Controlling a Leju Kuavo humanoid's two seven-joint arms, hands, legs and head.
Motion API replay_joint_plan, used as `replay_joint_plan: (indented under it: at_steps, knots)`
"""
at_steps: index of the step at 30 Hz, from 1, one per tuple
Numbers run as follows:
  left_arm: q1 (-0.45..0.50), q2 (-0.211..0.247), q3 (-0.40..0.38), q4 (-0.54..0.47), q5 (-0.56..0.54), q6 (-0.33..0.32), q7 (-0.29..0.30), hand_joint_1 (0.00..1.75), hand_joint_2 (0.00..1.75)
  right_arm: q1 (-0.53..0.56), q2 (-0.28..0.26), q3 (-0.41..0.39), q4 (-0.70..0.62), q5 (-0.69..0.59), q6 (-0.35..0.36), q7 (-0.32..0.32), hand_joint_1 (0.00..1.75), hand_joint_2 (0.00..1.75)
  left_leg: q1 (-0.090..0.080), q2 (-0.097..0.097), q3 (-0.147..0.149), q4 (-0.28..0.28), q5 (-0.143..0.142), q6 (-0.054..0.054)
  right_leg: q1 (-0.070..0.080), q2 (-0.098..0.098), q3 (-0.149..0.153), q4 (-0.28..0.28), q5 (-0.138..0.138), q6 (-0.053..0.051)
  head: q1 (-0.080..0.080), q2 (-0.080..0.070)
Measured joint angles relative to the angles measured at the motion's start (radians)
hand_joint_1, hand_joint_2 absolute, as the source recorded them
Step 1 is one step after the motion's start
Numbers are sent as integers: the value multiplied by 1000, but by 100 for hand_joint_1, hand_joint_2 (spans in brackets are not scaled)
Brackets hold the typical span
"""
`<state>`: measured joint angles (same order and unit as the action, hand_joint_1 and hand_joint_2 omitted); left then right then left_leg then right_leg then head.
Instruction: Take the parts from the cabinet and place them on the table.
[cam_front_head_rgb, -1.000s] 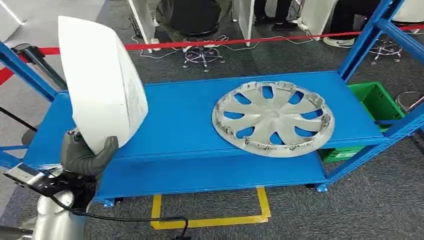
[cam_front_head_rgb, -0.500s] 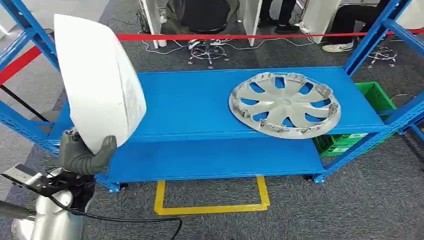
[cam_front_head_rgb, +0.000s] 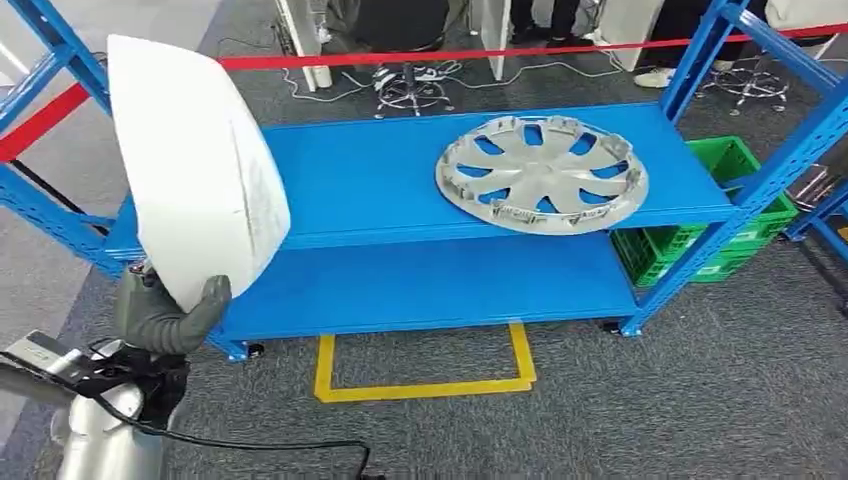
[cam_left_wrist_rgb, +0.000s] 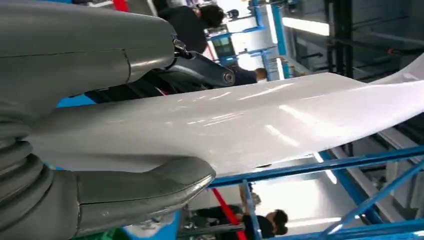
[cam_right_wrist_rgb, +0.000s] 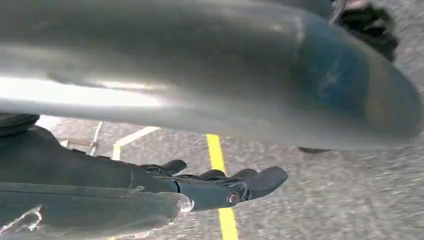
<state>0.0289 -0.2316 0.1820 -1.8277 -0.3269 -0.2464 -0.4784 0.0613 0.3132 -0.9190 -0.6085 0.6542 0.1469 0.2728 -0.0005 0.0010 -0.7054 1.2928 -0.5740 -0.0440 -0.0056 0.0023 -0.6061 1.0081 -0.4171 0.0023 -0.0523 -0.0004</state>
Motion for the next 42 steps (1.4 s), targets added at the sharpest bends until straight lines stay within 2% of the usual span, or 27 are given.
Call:
replay_joint_plan:
  at_steps: [2,3,5,6,9,11,13,14,15,17,18,19,20,22,24,25,28,30,31,33,34,35,36,39,40,41,42]
  knots:
    - [0,0,1,0,0,0,0,175,175,1,0,2,0,0,2,0,0,0,0,0,73,-65,74,2,-1,-1,-31,1,25,4,0,0]
    - [0,1,2,-1,0,0,0,175,175,1,0,4,0,0,2,0,0,0,0,0,135,-141,94,5,-2,-1,-43,1,37,8,1,0]
    - [-2,0,2,-4,0,0,0,175,175,1,0,8,0,1,2,0,0,0,-1,-1,268,-307,65,11,4,2,-55,5,51,18,-2,0]
    - [-5,0,2,-7,0,0,0,175,175,1,0,10,0,1,3,-1,0,0,-2,-3,281,-352,40,22,4,1,-60,7,68,25,1,0]
    - [0,0,5,-7,0,0,3,175,175,6,-1,11,0,3,3,-1,0,0,-4,-1,256,-343,66,45,0,2,-70,-7,94,43,-1,0]
    - [0,-1,6,-7,0,0,3,175,175,9,-2,11,0,4,4,1,0,0,-3,3,232,-343,88,60,-3,1,-93,57,-12,52,5,0]
    - [1,-1,9,-7,0,0,3,175,175,10,-2,11,-1,4,3,0,0,0,-5,3,201,-342,116,64,-3,1,-130,221,-131,58,7,0]
    - [2,-1,10,-7,0,0,3,175,175,10,-2,11,-1,4,3,0,0,0,-6,3,183,-341,129,65,-3,1,-139,284,-148,59,9,0]
    - [2,-1,11,-6,0,0,3,175,175,10,-2,11,-1,4,3,1,0,0,-8,3,166,-340,142,65,-3,1,-134,317,-134,59,8,0]
    - [2,-1,13,-6,0,0,3,175,175,10,-2,11,-1,4,3,1,0,0,-12,2,131,-337,167,63,-3,1,-69,272,-57,52,8,0]
    - [2,-1,14,-7,0,0,3,175,175,9,-2,12,-2,4,3,1,0,0,-14,2,114,-335,179,61,-1,1,-3,192,-35,45,8,0]
    - [2,-1,15,-7,0,0,3,175,175,8,-2,13,-4,4,3,1,0,0,-14,1,104,-332,187,58,2,2,77,94,-53,37,8,0]
    - [2,-1,15,-8,0,0,3,175,175,7,-2,15,-6,4,3,0,0,0,-19,0,98,-327,190,53,7,1,147,7,-96,30,8,0]
    - [0,-1,16,-8,-4,2,3,175,175,9,-1,15,-6,6,12,-1,0,0,-17,2,94,-325,207,43,9,1,145,-35,-108,28,8,0]
    - [0,-1,16,-8,-7,3,3,175,175,14,0,15,-6,16,29,-2,0,0,-14,2,90,-328,219,30,9,1,134,-35,-93,11,9,0]
    - [1,0,16,-8,-8,3,3,175,175,14,2,14,-7,25,33,-5,0,0,-11,0,81,-316,199,23,5,-7,129,-37,-82,6,8,0]
    - [1,0,16,-8,-11,5,3,175,175,14,2,14,-11,64,42,-19,0,0,-3,0,10,-123,41,2,3,-16,104,-37,-57,-5,-3,0]
    - [3,2,16,-8,-11,5,3,175,175,15,1,14,-13,82,44,-24,0,0,2,0,-23,-15,15,-4,3,-28,83,-35,-42,-2,-3,0]
    - [4,2,16,-8,-11,5,3,175,175,15,2,14,-13,84,45,-25,0,0,5,0,-5,-27,35,-7,2,-36,75,-34,-38,0,-3,0]
    - [4,2,16,-8,-11,5,3,175,175,16,2,14,-13,86,45,-27,0,0,9,8,93,-169,102,-12,-3,-55,67,-31,-33,6,-2,0]
    - [3,3,16,-8,-11,5,3,175,175,16,1,14,-13,88,47,-28,0,0,10,42,156,-262,126,-17,-4,-64,66,-27,-33,11,-4,0]
    - [1,3,16,-8,-11,5,3,175,175,17,1,14,-15,91,48,-29,0,0,9,84,196,-314,124,-20,4,-70,64,-23,-34,17,-6,0]
    - [-1,2,15,-8,-12,5,3,175,175,18,0,14,-16,102,52,-36,0,0,3,76,192,-327,122,-3,6,-81,57,-18,-34,24,-11,0]
    - [5,4,17,-8,-11,5,3,175,175,16,0,13,-18,130,56,-50,0,0,3,44,175,-329,122,25,6,-114,62,-19,-30,39,-5,0]
    - [6,4,17,-8,-11,5,3,175,175,16,0,13,-18,134,58,-52,0,0,7,33,173,-332,128,34,1,-106,53,-15,-37,46,-5,0]
    - [5,4,17,-8,-10,5,3,175,175,17,-1,13,-18,139,60,-56,0,0,8,22,169,-332,131,40,-1,-54,39,28,-75,52,-2,0]
    - [5,3,16,-8,-11,5,3,175,175,18,-1,13,-18,140,60,-56,0,0,8,12,165,-331,135,45,-2,-28,9,99,-117,53,1,0]
